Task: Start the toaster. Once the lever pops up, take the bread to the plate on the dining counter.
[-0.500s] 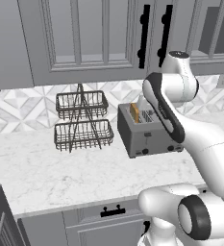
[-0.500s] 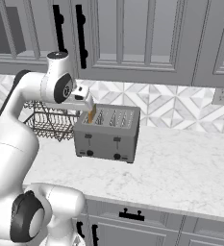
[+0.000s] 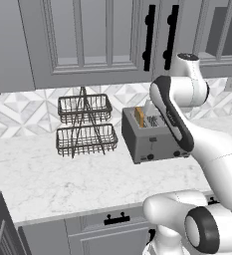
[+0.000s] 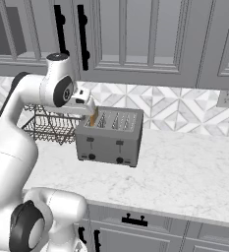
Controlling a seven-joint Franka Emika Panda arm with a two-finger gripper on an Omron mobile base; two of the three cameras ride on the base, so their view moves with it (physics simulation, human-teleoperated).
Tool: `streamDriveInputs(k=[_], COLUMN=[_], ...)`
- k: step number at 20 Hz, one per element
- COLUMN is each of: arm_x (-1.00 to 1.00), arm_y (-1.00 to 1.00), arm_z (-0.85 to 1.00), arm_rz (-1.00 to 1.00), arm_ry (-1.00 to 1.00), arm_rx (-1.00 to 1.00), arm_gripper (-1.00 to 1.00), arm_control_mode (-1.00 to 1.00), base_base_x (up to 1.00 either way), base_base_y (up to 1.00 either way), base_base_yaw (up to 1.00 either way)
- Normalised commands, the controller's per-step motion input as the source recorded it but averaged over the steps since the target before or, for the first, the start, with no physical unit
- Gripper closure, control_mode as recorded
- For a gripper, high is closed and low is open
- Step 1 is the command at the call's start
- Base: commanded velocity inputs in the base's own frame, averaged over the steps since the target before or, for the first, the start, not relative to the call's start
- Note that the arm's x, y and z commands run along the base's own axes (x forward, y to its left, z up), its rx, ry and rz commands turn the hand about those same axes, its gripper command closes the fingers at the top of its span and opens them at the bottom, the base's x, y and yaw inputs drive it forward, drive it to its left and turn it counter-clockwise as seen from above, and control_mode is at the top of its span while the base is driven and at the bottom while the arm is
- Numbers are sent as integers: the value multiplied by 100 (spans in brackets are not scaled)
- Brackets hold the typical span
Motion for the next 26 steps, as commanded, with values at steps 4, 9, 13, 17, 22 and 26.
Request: streamDriveInputs(k=[4, 9, 13, 17, 22, 26], arm_x=[-20, -11, 0, 22, 55, 51], arm_y=[-13, -34, -9, -5, 0, 0], arm_z=[0, -44, -83, -57, -24, -3], arm_rz=[0, 1, 1, 0, 1, 0], arm_ry=[0, -4, -12, -14, -13, -3], arm_rx=[0, 0, 0, 0, 0, 0], arm_gripper=[-100, -100, -100, -100, -100, -100], arm_control_mode=[-100, -100, -100, -100, -100, -100], base_base_x=[0, 0, 0, 0, 0, 0], base_base_y=[0, 0, 0, 0, 0, 0], base_base_yaw=[0, 0, 0, 0, 0, 0])
